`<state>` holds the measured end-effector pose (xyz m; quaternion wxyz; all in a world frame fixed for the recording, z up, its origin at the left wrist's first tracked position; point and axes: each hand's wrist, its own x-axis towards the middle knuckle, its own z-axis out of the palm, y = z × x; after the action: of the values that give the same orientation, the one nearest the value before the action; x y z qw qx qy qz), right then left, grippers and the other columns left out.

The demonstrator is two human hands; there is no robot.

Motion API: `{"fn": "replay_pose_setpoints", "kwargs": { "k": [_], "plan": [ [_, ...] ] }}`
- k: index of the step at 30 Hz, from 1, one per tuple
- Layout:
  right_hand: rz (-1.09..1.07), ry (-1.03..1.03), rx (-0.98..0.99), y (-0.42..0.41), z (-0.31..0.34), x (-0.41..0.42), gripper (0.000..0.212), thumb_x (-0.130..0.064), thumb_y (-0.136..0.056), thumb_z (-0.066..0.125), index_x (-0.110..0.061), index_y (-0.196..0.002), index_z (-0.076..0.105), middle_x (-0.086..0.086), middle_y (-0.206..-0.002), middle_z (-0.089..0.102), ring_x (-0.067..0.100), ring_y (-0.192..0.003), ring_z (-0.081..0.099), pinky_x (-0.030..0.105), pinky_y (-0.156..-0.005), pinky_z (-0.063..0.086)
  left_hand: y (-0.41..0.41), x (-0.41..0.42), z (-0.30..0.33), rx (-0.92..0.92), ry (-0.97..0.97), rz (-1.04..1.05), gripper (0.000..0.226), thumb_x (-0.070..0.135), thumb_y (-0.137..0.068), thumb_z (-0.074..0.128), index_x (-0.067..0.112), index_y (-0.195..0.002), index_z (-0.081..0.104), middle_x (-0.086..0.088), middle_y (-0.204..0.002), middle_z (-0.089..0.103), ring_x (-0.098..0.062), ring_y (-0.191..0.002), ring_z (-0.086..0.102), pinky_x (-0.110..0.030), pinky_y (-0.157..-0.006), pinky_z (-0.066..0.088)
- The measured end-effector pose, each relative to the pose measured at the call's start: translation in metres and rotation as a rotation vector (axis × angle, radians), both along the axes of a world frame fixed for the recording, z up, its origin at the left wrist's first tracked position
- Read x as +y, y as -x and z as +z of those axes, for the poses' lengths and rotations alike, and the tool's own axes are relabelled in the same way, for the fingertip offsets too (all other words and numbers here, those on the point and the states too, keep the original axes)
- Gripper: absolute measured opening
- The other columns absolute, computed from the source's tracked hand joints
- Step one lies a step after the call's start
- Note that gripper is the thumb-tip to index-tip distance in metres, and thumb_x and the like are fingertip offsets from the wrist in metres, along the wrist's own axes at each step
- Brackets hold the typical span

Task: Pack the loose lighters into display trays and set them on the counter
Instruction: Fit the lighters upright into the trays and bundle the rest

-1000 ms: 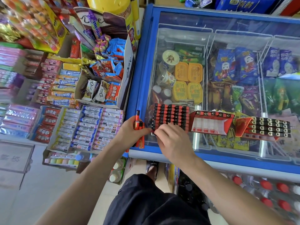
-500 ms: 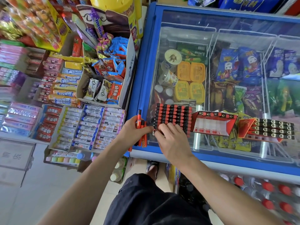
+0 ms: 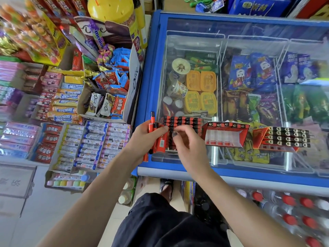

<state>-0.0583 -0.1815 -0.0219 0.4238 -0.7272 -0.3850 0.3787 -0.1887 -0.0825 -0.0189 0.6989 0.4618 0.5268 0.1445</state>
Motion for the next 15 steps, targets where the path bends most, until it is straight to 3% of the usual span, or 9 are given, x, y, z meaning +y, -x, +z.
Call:
{"fn": "replay_pose_setpoints", "kwargs": {
  "k": [2,4,8,15],
  "plan": [
    [-0.029,0.105,0.300,-0.003,0.012,0.003,0.015,-0.020,-0.100,0.062,-0.023,-0.115,0.064,0.007,-0.091,0.067,0.016,-0.083,0.065,0.029,-0.074,0.053,-0.004,-0.002,0.004,-0.007,-0.013,-0.012,0.012,0.027,-0.096,0.071,0.016,-0.101,0.069,0.000,-0.078,0.074,-0.015,-0.075,0.072,-0.028,-0.067,0.058],
    [-0.019,0.146,0.427,-0.007,0.017,0.002,0.031,-0.018,-0.096,0.067,-0.026,-0.125,0.062,0.008,-0.095,0.068,0.021,-0.093,0.068,0.033,-0.081,0.056,-0.007,-0.005,0.007,-0.012,-0.030,-0.019,0.008,0.026,-0.097,0.071,0.017,-0.098,0.069,0.001,-0.076,0.073,-0.014,-0.073,0.071,-0.029,-0.067,0.057],
    [0.017,0.145,0.488,-0.010,0.019,-0.001,0.054,-0.011,-0.095,0.067,-0.034,-0.142,0.051,0.009,-0.097,0.068,0.013,-0.092,0.070,0.025,-0.085,0.058,-0.008,-0.007,0.009,-0.014,-0.058,-0.052,0.005,0.028,-0.096,0.071,0.023,-0.098,0.072,-0.001,-0.084,0.075,-0.019,-0.081,0.073,-0.043,-0.080,0.061],
    [0.044,0.122,0.511,-0.010,0.026,-0.005,0.042,-0.002,-0.092,0.067,-0.027,-0.126,0.061,0.017,-0.103,0.063,0.013,-0.080,0.069,0.022,-0.069,0.057,-0.007,-0.014,0.011,0.027,-0.114,-0.115,0.010,0.027,-0.096,0.072,0.019,-0.101,0.070,-0.002,-0.087,0.075,-0.020,-0.083,0.073,-0.045,-0.085,0.062]
  ]
}}
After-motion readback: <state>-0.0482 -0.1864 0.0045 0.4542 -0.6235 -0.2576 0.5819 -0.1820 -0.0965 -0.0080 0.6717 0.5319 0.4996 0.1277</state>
